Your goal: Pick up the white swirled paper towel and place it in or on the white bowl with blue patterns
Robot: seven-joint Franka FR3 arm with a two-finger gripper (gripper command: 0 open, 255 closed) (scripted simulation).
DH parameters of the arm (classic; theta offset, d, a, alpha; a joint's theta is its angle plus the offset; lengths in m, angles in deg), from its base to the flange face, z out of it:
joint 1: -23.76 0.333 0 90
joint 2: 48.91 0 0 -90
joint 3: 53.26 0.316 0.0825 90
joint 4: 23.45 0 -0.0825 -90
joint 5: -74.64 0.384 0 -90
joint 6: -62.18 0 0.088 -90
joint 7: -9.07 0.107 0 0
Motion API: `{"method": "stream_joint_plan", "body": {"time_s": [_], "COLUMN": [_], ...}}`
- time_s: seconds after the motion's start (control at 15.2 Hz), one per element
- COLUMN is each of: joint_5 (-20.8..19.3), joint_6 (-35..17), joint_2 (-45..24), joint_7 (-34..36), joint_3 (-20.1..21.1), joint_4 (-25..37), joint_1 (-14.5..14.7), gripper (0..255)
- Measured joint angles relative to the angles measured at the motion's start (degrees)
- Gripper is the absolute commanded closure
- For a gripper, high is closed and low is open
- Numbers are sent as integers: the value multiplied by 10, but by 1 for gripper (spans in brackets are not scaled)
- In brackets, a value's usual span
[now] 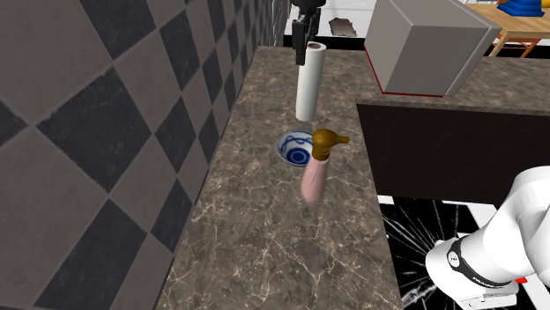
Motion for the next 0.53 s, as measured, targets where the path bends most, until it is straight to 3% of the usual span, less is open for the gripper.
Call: {"method": "stream_joint_plan", "body": {"time_s": [0.53], "joint_5": [-8], "joint_6": [-69], "joint_2": [24], "joint_7": [-1], "joint_3": [1], "joint_4": [-92], "joint_1": [7], "gripper": [255]}}
